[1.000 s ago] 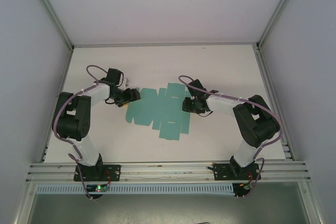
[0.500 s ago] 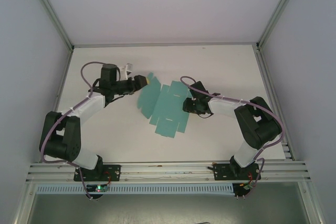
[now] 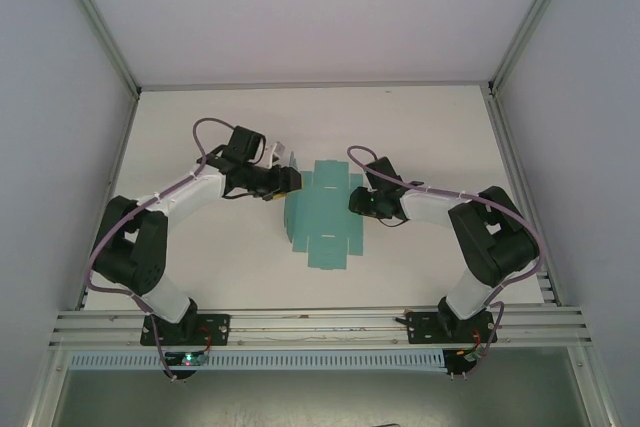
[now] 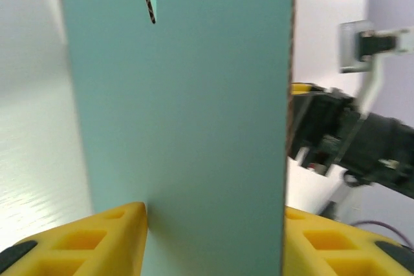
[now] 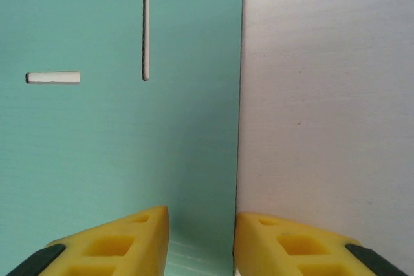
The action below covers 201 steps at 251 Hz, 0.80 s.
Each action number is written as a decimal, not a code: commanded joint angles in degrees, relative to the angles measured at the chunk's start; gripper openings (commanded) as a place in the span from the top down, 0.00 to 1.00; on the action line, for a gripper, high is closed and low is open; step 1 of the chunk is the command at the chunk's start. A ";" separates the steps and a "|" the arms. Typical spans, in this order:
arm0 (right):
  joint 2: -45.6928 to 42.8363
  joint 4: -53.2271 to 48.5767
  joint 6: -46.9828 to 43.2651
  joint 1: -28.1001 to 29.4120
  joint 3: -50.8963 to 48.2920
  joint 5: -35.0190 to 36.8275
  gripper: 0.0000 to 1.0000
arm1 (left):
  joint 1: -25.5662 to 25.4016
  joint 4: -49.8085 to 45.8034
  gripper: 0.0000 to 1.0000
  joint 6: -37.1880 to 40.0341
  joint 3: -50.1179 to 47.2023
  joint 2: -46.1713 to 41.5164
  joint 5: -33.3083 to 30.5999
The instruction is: Assemble paper box
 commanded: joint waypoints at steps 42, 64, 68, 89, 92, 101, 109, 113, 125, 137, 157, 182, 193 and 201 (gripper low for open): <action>6.13 3.76 0.58 1.17 -3.28 -6.90 0.62 | -3.11 -17.59 0.66 5.12 4.59 0.62 -16.78; 5.21 3.04 0.02 0.75 -2.72 -7.03 0.62 | -3.38 -19.40 0.76 5.73 5.28 -0.35 -18.71; 4.96 2.83 -0.10 0.71 -2.56 -7.03 0.62 | -3.39 -19.54 0.78 5.80 5.24 -0.59 -18.80; 2.87 2.04 -1.46 -0.05 -2.29 -7.23 0.60 | -3.40 -17.86 0.91 5.89 4.38 -2.68 -18.01; 2.44 1.99 -1.71 -0.17 -2.32 -7.25 0.60 | -3.46 -17.59 0.93 5.88 4.14 -3.04 -17.92; 1.06 1.83 -2.49 -0.80 -2.45 -7.79 0.59 | -3.45 -16.42 0.99 5.94 3.76 -4.14 -17.35; -0.37 1.52 -3.22 -1.53 -2.69 -8.24 0.58 | -3.42 -15.19 1.00 6.22 3.37 -5.38 -16.69; -1.23 1.45 -3.63 -1.83 -2.78 -8.55 0.58 | -3.41 -14.54 1.00 6.36 3.23 -5.97 -16.24; -4.05 1.32 -4.98 -3.23 -3.55 -9.90 0.56 | -3.30 -12.24 1.00 7.07 2.76 -8.09 -14.13; -7.21 1.36 -6.85 -4.63 -4.30 -12.12 0.52 | -3.29 -9.35 1.00 7.54 1.94 -10.75 -11.52; -12.79 1.28 -8.75 -7.40 -5.17 -16.19 0.47 | -3.13 -2.56 1.00 7.23 -0.50 -15.99 -6.99; -19.05 3.55 -9.70 -11.52 -6.28 -25.14 0.40 | -2.73 4.37 1.00 5.48 -3.22 -21.76 -0.67; -21.87 4.91 -9.61 -13.27 -6.95 -28.20 0.38 | -2.67 6.05 1.00 4.91 -3.77 -23.88 1.16; -23.79 5.68 -9.95 -14.49 -7.48 -30.53 0.38 | -2.59 6.71 1.00 4.67 -4.07 -25.43 2.05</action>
